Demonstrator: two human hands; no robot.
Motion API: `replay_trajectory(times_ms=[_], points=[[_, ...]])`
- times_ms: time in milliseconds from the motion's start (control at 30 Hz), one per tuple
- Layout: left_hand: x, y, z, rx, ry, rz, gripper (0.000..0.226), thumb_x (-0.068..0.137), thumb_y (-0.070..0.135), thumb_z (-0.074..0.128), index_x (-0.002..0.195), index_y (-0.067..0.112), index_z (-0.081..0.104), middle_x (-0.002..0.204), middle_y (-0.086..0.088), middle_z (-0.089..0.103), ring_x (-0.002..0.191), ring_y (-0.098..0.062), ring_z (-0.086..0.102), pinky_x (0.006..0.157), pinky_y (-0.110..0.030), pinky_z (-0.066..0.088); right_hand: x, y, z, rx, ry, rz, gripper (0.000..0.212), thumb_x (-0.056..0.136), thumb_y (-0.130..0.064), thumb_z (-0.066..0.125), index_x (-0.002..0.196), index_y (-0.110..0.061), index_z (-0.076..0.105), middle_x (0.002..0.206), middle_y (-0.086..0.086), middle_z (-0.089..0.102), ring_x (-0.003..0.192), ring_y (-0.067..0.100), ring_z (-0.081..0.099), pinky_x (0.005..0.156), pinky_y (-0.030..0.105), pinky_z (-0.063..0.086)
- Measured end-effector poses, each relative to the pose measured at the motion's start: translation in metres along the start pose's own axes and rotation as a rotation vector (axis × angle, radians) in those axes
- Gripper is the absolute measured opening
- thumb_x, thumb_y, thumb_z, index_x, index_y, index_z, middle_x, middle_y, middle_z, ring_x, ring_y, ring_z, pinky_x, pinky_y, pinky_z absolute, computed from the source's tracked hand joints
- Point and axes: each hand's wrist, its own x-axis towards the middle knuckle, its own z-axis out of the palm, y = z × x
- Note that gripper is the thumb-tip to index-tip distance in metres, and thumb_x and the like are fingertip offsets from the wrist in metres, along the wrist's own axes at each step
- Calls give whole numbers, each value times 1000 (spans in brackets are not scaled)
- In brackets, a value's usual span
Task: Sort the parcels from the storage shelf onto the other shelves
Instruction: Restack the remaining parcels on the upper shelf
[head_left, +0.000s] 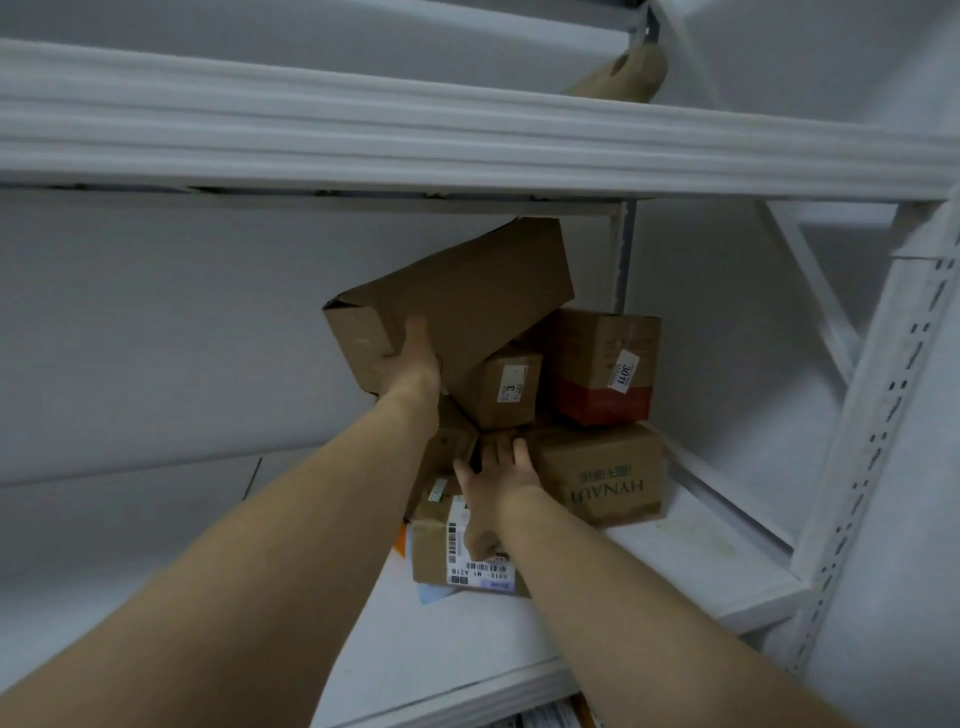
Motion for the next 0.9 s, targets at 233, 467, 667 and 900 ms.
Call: replay_trajectory(times_ms=[233, 467, 667, 900], points=[[-3, 13, -9, -63, -35, -201, 142, 27, 104, 28, 148, 30, 30, 146, -8, 42, 130, -41, 38, 101, -71, 21, 10, 8, 11, 229, -180, -40, 110, 83, -39, 69, 152, -26, -17, 158, 25, -6, 145, 43, -10, 114, 61, -8], [8, 17, -12, -120, -60, -283, 123, 48, 100, 33, 146, 25, 35, 142, -15, 46, 130, -45, 37, 101, -76, 14, 16, -1, 0, 396, -117, -214, 122, 67, -20, 80, 149, -45, -6, 155, 8, 10, 142, 45, 2, 113, 62, 14], [10, 24, -18, -125, -68, -285, 114, 36, 92, 43, 131, 28, 51, 124, -15, 56, 112, -46, 49, 90, -78, 23, 26, -2, -4, 221, -27, -207, 91, 80, -19, 68, 151, -36, 14, 155, 14, 13, 142, 39, 11, 114, 57, 11], [18, 23, -15, -199, -117, -230, 80, 58, 75, 50, 120, 26, 60, 117, -9, 64, 105, -36, 58, 91, -56, 41, 30, 2, -3, 244, 127, -15, 53, 87, -42, 54, 134, -21, 44, 138, 12, 43, 128, 31, 37, 109, 48, 25]])
